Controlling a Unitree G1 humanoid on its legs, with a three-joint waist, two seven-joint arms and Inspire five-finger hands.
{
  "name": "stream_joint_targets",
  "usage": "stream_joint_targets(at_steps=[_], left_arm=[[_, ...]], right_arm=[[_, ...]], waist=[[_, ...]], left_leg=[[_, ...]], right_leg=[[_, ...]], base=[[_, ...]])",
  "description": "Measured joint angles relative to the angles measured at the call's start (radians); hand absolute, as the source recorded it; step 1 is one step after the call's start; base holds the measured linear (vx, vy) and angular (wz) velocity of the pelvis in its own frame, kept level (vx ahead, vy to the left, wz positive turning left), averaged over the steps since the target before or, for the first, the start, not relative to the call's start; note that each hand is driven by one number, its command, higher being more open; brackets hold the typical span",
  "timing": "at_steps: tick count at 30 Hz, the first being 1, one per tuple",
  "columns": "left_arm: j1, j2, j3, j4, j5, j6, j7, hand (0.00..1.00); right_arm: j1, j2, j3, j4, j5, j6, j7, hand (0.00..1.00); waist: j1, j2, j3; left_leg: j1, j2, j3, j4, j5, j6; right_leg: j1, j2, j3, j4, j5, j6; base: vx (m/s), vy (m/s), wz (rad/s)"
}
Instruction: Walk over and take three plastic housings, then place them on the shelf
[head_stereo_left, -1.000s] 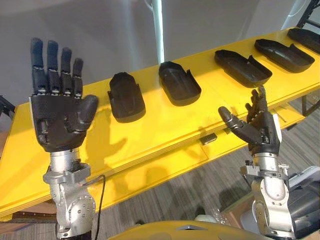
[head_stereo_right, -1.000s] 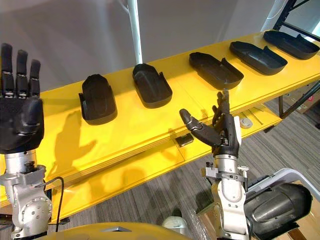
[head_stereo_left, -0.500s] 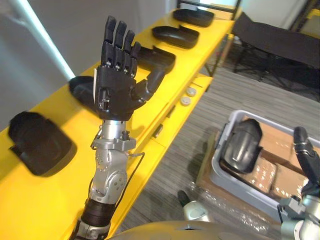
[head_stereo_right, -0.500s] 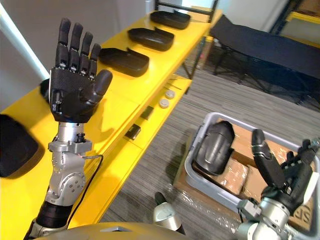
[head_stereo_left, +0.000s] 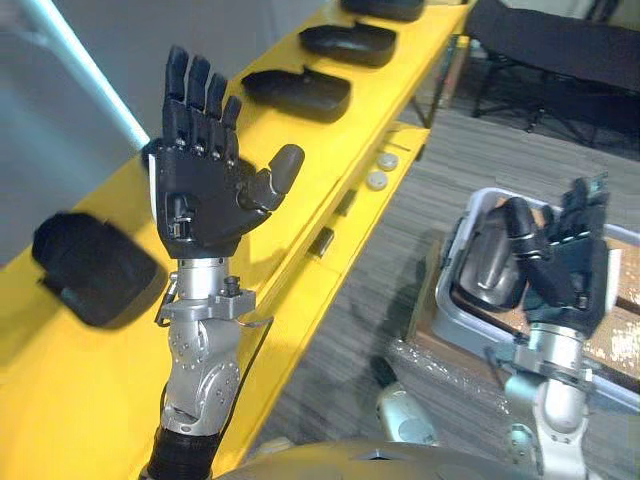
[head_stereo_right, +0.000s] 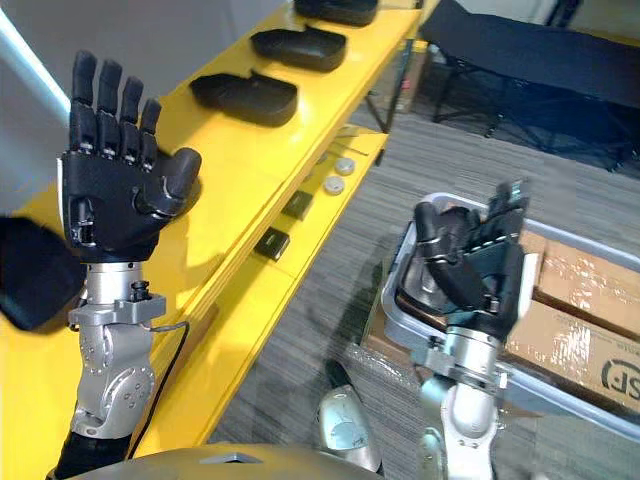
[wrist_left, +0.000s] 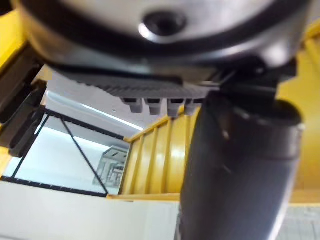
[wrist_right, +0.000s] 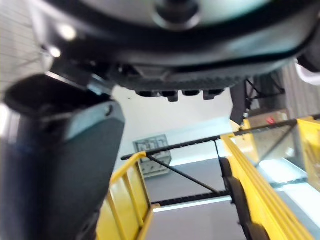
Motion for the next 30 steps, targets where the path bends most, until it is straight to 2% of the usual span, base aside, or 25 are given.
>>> stream_joint_targets(at_steps=[1,3,4,5,6,7,9,11,12,13,14,15,16,17,18,19,20,21,22,23,24,25,26,27,30], left_arm=[[0.02,-0.008,0.001,0.002,-0.002,0.0,0.0,1.0],[0.06,-0.023,0.0,0.003,0.0,0.002,0.003,1.0],[0.066,-0.028,0.006,0.002,0.012,0.004,0.018,1.0],[0.067,-0.024,0.011,0.01,0.054,0.005,0.037,1.0],[0.069,-0.017,0.014,0.014,0.074,0.005,0.044,1.0],[0.071,-0.01,0.019,0.018,0.087,0.009,0.046,1.0],[0.075,-0.001,0.055,0.028,0.091,0.011,0.034,1.0],[0.091,-0.009,0.134,0.034,0.117,0.037,0.032,1.0],[0.097,-0.01,0.152,0.038,0.117,0.047,0.032,1.0],[0.124,-0.012,0.186,0.048,0.11,0.061,0.031,1.0],[0.16,-0.014,0.21,0.059,0.094,0.079,0.031,1.0],[0.179,-0.016,0.218,0.067,0.077,0.084,0.031,1.0],[0.21,-0.021,0.238,0.089,0.061,0.097,0.039,1.0],[0.228,-0.034,0.247,0.123,0.03,0.105,0.058,1.0],[0.239,-0.056,0.247,0.137,0.016,0.117,0.072,1.0],[0.256,-0.094,0.237,0.159,-0.008,0.133,0.09,1.0],[0.299,-0.154,0.197,0.174,-0.022,0.157,0.123,1.0],[0.306,-0.162,0.181,0.174,-0.032,0.158,0.133,1.0],[0.31,-0.17,0.173,0.176,-0.05,0.157,0.143,1.0],[0.312,-0.163,0.176,0.173,-0.053,0.156,0.145,1.0],[0.293,-0.169,0.153,0.217,-0.057,0.152,0.145,1.0],[0.294,-0.169,0.111,0.222,-0.04,0.152,0.144,1.0],[0.301,-0.167,0.093,0.22,-0.037,0.152,0.143,1.0],[0.315,-0.167,0.062,0.22,-0.013,0.153,0.144,1.0],[0.317,-0.162,0.059,0.25,0.044,0.16,0.149,1.0]], right_arm=[[0.028,0.016,0.008,0.0,-0.014,-0.002,0.001,1.0],[0.065,0.017,0.014,0.006,-0.009,-0.003,0.016,1.0],[0.057,0.015,0.009,0.022,-0.009,-0.006,0.029,1.0],[0.037,0.011,0.008,0.045,-0.008,-0.018,0.043,1.0],[0.027,0.006,0.01,0.054,-0.007,-0.024,0.05,1.0],[0.0,-0.005,0.013,0.063,-0.003,-0.033,0.063,1.0],[-0.055,-0.029,0.031,0.095,-0.003,-0.05,0.063,1.0],[-0.149,-0.044,0.077,0.202,-0.014,-0.051,0.033,1.0],[-0.163,-0.043,0.092,0.229,-0.02,-0.048,0.02,1.0],[-0.182,-0.041,0.123,0.279,-0.024,-0.038,0.006,1.0],[-0.183,-0.036,0.148,0.308,-0.029,-0.017,0.004,1.0],[-0.183,-0.031,0.158,0.318,-0.032,-0.007,0.004,1.0],[-0.181,-0.024,0.174,0.326,-0.032,0.021,0.007,1.0],[-0.18,-0.03,0.177,0.326,-0.032,0.049,0.017,1.0],[-0.182,-0.046,0.173,0.326,-0.032,0.067,0.024,1.0],[-0.179,-0.08,0.163,0.327,-0.032,0.089,0.029,1.0],[-0.161,-0.135,0.123,0.334,-0.032,0.126,0.033,1.0],[-0.149,-0.145,0.101,0.334,-0.029,0.127,0.035,1.0],[-0.139,-0.149,0.065,0.336,-0.017,0.124,0.048,1.0],[-0.13,-0.14,0.047,0.333,-0.007,0.123,0.052,1.0],[-0.109,-0.144,-0.01,0.332,0.021,0.114,0.051,1.0],[-0.098,-0.151,-0.07,0.333,0.028,0.114,0.05,1.0],[-0.098,-0.158,-0.091,0.333,0.028,0.112,0.05,1.0],[-0.095,-0.187,-0.121,0.337,0.028,0.112,0.048,1.0],[-0.11,-0.214,-0.12,0.414,0.049,0.109,0.047,1.0]], waist=[[0.0,-0.003,0.0],[0.008,-0.011,0.004],[0.024,0.01,0.007],[0.027,-0.006,0.013],[0.027,-0.011,0.012],[0.028,-0.017,0.014],[0.027,-0.016,0.013],[0.054,-0.021,0.01],[0.065,-0.022,0.008],[0.093,-0.023,0.005],[0.113,-0.028,0.002],[0.119,-0.032,0.0],[0.126,-0.052,-0.011],[0.131,-0.046,-0.019],[0.131,-0.03,-0.023],[0.118,-0.005,-0.03],[0.072,0.003,-0.033],[0.059,-0.003,-0.026],[0.052,-0.003,-0.014],[0.055,-0.033,-0.018],[0.047,-0.017,0.0],[0.052,-0.022,0.001],[0.053,-0.021,0.0],[0.052,-0.012,0.0],[0.066,-0.006,-0.003]], left_leg=[[-0.002,-0.001,0.008,0.028,-0.014,0.005],[0.005,0.008,0.078,0.082,-0.038,0.023],[0.014,0.034,0.132,0.066,-0.03,0.034],[0.023,0.036,0.188,0.044,-0.006,0.044],[0.021,0.036,0.21,0.033,0.008,0.049],[0.015,0.042,0.236,0.014,0.032,0.052],[-0.012,0.064,0.24,0.01,0.064,0.053],[-0.043,0.111,0.253,0.015,0.097,0.023],[-0.047,0.128,0.257,0.015,0.105,0.011],[-0.05,0.16,0.267,0.015,0.123,-0.019],[-0.051,0.195,0.277,0.018,0.142,-0.052],[-0.051,0.215,0.279,0.021,0.151,-0.07],[-0.051,0.254,0.29,0.031,0.173,-0.11],[-0.05,0.309,0.292,0.024,0.203,-0.144],[-0.047,0.338,0.288,0.01,0.224,-0.144],[-0.045,0.378,0.277,-0.018,0.271,-0.131],[-0.048,0.413,0.25,-0.056,0.422,-0.064],[-0.05,0.424,0.237,-0.048,0.479,-0.034],[-0.067,0.453,0.214,-0.006,0.548,0.016],[-0.089,0.458,0.203,0.039,0.596,0.069],[-0.142,0.466,0.121,0.094,0.498,0.005],[-0.174,0.385,0.085,0.106,0.393,-0.031],[-0.191,0.345,0.077,0.102,0.352,-0.027],[-0.23,0.241,0.079,0.082,0.287,-0.021],[-0.257,0.096,0.056,-0.054,0.282,-0.003]], right_leg=[[0.006,-0.006,-0.01,-0.002,0.007,0.001],[0.016,-0.012,-0.087,-0.057,0.101,-0.019],[0.031,-0.015,-0.15,-0.133,0.176,-0.067],[0.025,-0.03,-0.277,-0.065,0.121,-0.116],[0.01,-0.041,-0.322,0.003,0.065,-0.119],[-0.006,-0.066,-0.383,0.146,-0.044,-0.133],[-0.009,-0.135,-0.466,0.346,-0.177,-0.166],[0.035,-0.251,-0.517,0.492,-0.224,-0.192],[0.052,-0.279,-0.521,0.497,-0.223,-0.191],[0.086,-0.335,-0.524,0.478,-0.216,-0.181],[0.122,-0.383,-0.535,0.42,-0.196,-0.151],[0.142,-0.4,-0.547,0.367,-0.181,-0.129],[0.181,-0.409,-0.581,0.222,-0.114,-0.065],[0.207,-0.359,-0.615,0.164,-0.166,0.069],[0.206,-0.328,-0.639,0.152,-0.198,0.08],[0.198,-0.276,-0.649,0.15,-0.226,0.06],[0.16,-0.231,-0.65,0.232,-0.25,0.015],[0.127,-0.231,-0.652,0.308,-0.253,0.005],[0.082,-0.225,-0.667,0.346,-0.3,-0.018],[0.105,-0.222,-0.693,0.233,-0.266,-0.043],[0.148,-0.198,-0.72,0.197,-0.263,-0.068],[0.158,-0.193,-0.709,0.161,-0.261,-0.076],[0.159,-0.194,-0.702,0.143,-0.258,-0.079],[0.167,-0.19,-0.691,0.107,-0.24,-0.083],[0.194,-0.183,-0.686,0.046,-0.217,-0.072]], base=[[-0.3,0.112,-0.45],[-0.26,0.074,-0.9],[-0.21,-0.015,-1.23],[-0.19,-0.028,-1.19],[-0.24,-0.04,-1.0],[-0.17,-0.038,-0.63],[-0.12,-0.096,-0.36],[-0.07,-0.227,-0.34],[-0.04,-0.32,-0.5],[-0.02,-0.396,-0.57],[-0.01,-0.439,-0.56],[0.0,-0.511,-0.59],[0.02,-0.57,-0.68],[0.03,-0.599,-0.78],[0.07,-0.649,-0.7],[0.11,-0.725,-0.46],[0.1,-0.697,-0.3],[0.01,-0.644,-0.25],[-0.05,-0.326,-0.32],[-0.17,-0.452,-0.29],[-0.09,-0.336,-0.35],[-0.08,-0.373,-0.33],[0.06,-0.187,-0.51],[0.05,-0.094,-0.38],[0.08,-0.023,-0.27]])
